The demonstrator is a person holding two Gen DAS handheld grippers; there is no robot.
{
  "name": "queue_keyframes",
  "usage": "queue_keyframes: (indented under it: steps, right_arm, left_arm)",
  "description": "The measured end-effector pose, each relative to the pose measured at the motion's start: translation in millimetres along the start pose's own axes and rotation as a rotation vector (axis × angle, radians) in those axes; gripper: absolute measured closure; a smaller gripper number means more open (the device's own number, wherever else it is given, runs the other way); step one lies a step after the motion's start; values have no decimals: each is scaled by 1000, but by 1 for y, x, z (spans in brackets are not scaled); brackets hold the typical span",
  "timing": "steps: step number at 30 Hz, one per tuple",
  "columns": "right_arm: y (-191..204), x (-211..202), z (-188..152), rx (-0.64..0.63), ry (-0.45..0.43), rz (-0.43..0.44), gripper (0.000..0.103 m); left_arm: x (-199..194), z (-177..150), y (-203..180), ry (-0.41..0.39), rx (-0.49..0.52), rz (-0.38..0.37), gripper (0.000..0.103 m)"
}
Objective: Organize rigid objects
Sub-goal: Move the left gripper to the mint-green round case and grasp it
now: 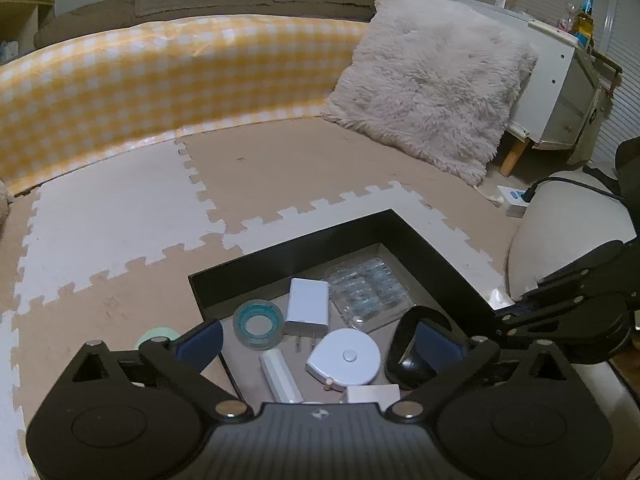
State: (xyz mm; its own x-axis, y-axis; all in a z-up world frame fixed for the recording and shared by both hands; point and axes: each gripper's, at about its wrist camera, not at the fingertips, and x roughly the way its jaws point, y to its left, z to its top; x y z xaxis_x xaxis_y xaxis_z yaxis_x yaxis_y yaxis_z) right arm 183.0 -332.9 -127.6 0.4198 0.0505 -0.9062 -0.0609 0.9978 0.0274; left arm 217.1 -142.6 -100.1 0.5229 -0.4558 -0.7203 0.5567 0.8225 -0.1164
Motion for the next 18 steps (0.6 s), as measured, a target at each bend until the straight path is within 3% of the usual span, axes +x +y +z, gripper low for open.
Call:
queue_keyframes:
  steps: [8, 18]
  right_arm:
    - [-2, 1, 0, 14, 1, 11, 98]
    - [-2, 1, 0, 10, 2, 9, 98]
  left_arm:
    - [-7, 0, -2, 0, -16, -9, 0]
    - [-39, 10, 26, -92, -136, 43, 0]
